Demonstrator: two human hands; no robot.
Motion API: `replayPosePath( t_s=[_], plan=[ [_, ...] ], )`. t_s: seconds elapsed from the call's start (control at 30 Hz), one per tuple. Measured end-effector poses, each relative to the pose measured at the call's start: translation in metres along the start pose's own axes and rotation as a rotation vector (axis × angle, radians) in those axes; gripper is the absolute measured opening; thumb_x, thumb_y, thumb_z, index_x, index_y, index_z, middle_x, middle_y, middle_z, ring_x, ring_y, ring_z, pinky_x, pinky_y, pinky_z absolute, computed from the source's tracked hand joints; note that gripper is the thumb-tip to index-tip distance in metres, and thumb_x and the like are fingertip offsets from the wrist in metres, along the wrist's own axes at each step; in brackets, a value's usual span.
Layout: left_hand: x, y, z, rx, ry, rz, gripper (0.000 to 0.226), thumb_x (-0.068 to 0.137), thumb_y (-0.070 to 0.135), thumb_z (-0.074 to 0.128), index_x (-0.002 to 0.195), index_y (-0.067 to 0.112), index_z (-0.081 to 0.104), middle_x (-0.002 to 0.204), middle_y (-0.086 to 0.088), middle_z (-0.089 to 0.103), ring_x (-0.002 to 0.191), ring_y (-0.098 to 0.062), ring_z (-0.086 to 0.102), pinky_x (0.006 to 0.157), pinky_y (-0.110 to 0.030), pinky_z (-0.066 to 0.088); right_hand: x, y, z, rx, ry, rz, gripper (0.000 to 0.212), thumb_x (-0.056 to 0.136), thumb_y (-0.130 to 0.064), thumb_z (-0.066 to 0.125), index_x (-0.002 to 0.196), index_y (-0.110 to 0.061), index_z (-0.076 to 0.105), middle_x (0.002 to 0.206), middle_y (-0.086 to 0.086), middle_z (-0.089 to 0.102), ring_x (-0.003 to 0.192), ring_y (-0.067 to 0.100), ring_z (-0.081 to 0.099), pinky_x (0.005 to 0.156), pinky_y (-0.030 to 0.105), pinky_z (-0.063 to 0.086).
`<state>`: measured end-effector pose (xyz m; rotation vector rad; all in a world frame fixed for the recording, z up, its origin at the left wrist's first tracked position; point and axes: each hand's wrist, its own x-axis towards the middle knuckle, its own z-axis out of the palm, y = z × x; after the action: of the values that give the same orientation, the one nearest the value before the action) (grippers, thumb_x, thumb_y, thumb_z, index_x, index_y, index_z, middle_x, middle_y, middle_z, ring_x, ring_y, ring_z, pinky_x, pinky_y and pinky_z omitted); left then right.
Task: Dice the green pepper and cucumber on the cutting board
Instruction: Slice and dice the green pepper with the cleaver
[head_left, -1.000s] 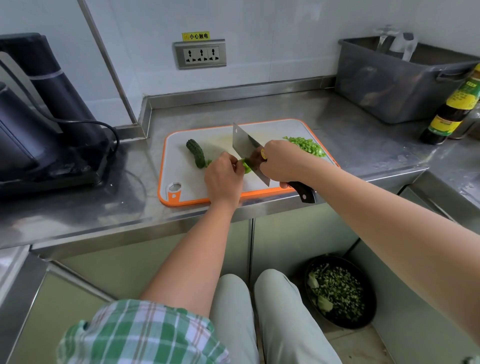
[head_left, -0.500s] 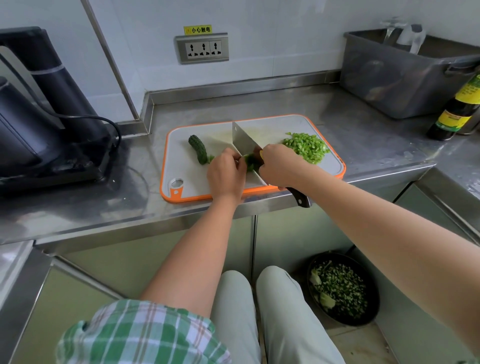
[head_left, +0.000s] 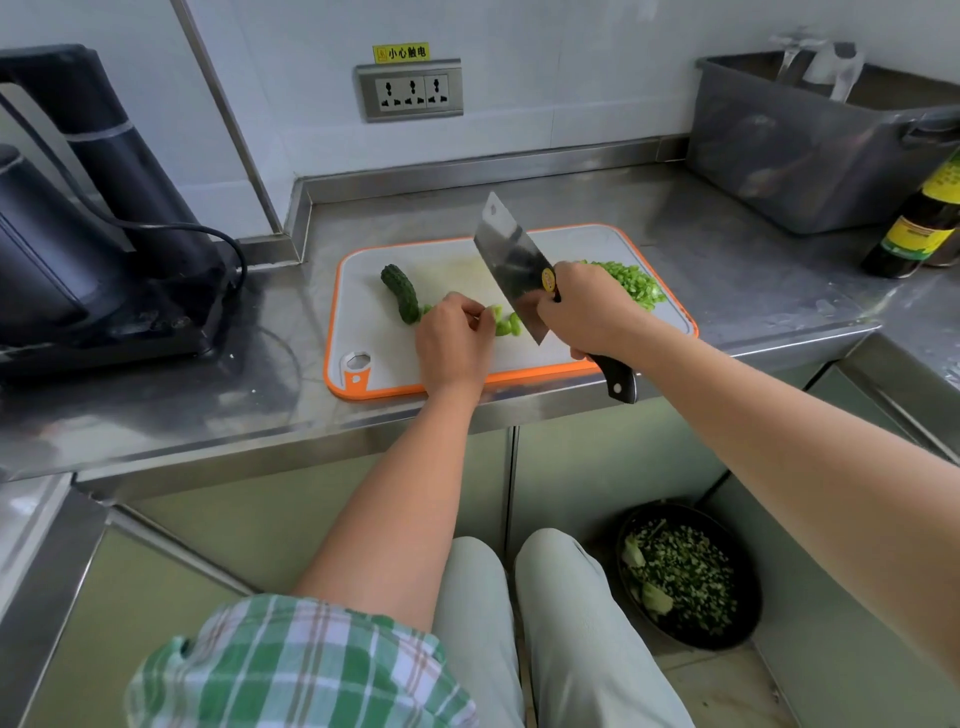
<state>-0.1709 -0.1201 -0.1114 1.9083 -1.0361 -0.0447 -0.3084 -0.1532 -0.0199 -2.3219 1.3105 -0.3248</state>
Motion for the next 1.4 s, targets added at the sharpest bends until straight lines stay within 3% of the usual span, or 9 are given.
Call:
replayPosePath(
  t_s=[0.13,0.27,0.5,0.83,1.0,1.17,1.3,1.4],
  plan=[
    [-0.001,0.001,-0.001,-0.003,0.005,0.010,0.015,0.088,0.024,0.064,0.090,0.009,0.068,0.087,-0.005,0.071,0.082,-0.023,0.063,0.063,-0.023,0.031,-0.008,-0.012,-0.004,-0.061,-0.083,-0.033,0.020,0.092,-0.006,0.040,0.073,-0.009,0.038,0.068,0.010,0.046,0.044,0.020,0.056,0.033,0.022,0.036],
    [-0.003,0.001,-0.002,0.000,0.010,0.026,0.016,0.089,0.025,0.063,0.089,0.010,0.068,0.086,-0.005,0.071,0.081,-0.022,0.062,0.061,-0.022,0.028,-0.013,-0.016,-0.002,-0.080,-0.092,0.004,0.006,0.093,-0.006,0.040,0.090,-0.003,0.044,0.070,0.010,0.047,0.045,0.020,0.053,0.040,0.026,0.041],
    [-0.003,0.003,-0.002,-0.001,0.006,0.012,0.013,0.088,0.023,0.062,0.087,0.010,0.067,0.084,-0.004,0.070,0.078,-0.021,0.061,0.061,-0.022,0.028,-0.010,-0.019,0.005,-0.158,-0.067,0.006,0.004,0.089,-0.002,0.041,0.087,-0.003,0.044,0.069,0.008,0.047,0.046,0.020,0.052,0.041,0.027,0.039],
    [-0.001,0.001,0.000,0.017,-0.009,0.007,0.014,0.087,0.021,0.061,0.088,0.008,0.068,0.083,-0.006,0.070,0.080,-0.023,0.062,0.060,-0.024,0.028,-0.009,-0.018,0.010,-0.280,-0.107,-0.039,0.026,0.091,-0.007,0.043,0.066,-0.010,0.036,0.063,0.006,0.049,0.045,0.018,0.051,0.043,0.025,0.039],
    [-0.002,0.000,0.000,0.006,-0.029,0.007,0.014,0.086,0.021,0.060,0.087,0.008,0.067,0.080,-0.005,0.069,0.078,-0.024,0.061,0.062,-0.027,0.033,-0.006,-0.022,0.012,-0.260,-0.112,-0.040,0.024,0.090,-0.005,0.042,0.066,-0.008,0.037,0.062,0.007,0.047,0.045,0.020,0.050,0.042,0.025,0.038],
    [-0.002,0.000,-0.002,-0.038,-0.042,-0.027,0.013,0.086,0.022,0.063,0.088,0.011,0.069,0.080,-0.004,0.071,0.079,-0.023,0.063,0.067,-0.031,0.042,0.001,-0.027,0.027,-0.234,-0.065,-0.034,0.021,0.090,-0.006,0.043,0.070,-0.009,0.037,0.066,0.005,0.040,0.066,0.029,0.052,0.047,0.026,0.037],
    [-0.004,0.002,-0.004,-0.082,-0.019,-0.021,0.011,0.085,0.021,0.067,0.085,0.011,0.070,0.078,-0.003,0.070,0.075,-0.020,0.062,0.064,-0.026,0.039,0.007,-0.013,0.026,-0.081,-0.041,0.035,0.022,0.088,-0.002,0.042,0.067,-0.009,0.036,0.066,0.009,0.047,0.048,0.025,0.052,0.043,0.024,0.039],
    [-0.004,0.002,-0.005,-0.103,0.000,-0.030,0.012,0.086,0.021,0.069,0.083,0.010,0.072,0.078,-0.004,0.071,0.070,-0.016,0.059,0.063,-0.023,0.036,0.006,-0.001,0.025,0.005,-0.004,0.049,0.012,0.092,-0.006,0.041,0.080,-0.004,0.041,0.070,0.009,0.046,0.046,0.025,0.053,0.043,0.028,0.043]
  ],
)
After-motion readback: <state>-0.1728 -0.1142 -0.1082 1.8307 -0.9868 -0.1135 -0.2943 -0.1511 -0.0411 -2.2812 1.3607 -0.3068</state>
